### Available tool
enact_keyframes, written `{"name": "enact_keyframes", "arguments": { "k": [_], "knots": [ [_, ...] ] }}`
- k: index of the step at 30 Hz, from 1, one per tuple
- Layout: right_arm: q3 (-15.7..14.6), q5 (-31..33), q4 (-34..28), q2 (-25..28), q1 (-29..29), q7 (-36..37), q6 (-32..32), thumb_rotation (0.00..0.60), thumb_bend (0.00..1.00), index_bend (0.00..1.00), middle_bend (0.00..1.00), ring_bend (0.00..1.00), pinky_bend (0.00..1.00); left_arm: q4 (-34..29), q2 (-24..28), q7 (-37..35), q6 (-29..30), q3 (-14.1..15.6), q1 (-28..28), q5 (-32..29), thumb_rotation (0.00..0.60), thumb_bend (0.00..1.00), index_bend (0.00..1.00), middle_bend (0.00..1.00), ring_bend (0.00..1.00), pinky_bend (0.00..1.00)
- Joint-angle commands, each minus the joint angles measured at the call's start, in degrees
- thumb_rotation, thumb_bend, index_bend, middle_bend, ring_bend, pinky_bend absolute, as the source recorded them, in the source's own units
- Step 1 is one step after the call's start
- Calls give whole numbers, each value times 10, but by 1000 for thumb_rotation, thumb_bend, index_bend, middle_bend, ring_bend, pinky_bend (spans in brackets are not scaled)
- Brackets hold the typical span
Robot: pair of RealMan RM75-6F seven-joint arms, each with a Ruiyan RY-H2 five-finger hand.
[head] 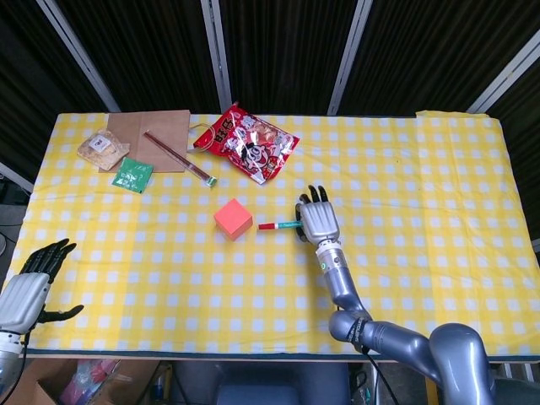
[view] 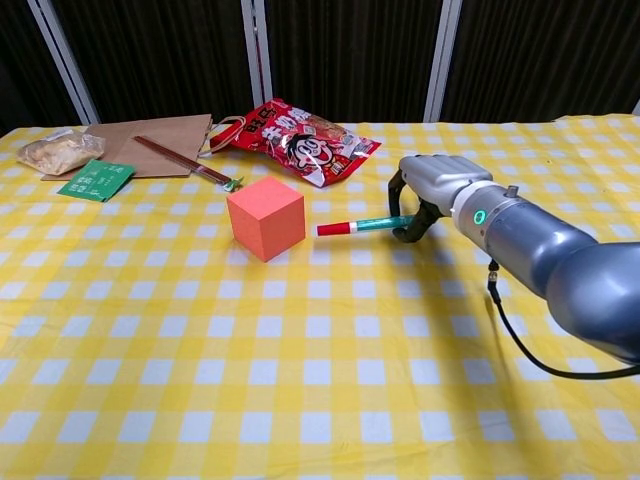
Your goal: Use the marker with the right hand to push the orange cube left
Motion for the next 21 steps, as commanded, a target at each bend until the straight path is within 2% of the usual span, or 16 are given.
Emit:
{"name": "enact_keyframes", "arguments": {
  "k": [1, 11, 21],
  "knots": [
    [12, 19, 5, -10, 9, -14, 0, 600, 567, 656, 257, 39, 20, 0, 1, -2, -1, 0, 0, -1, 600, 17, 0, 0, 0, 0],
    [32, 36, 43, -56, 48, -29, -11, 600, 568, 657, 257, 40, 20, -2, 5, -14, -5, 0, -2, -2, 600, 18, 0, 0, 0, 0],
    [45, 21, 77, -93, 80, -16, -15, 600, 568, 657, 257, 39, 20, -4, 9, -22, 0, 4, 2, 5, 600, 18, 0, 0, 0, 0]
  ]
}}
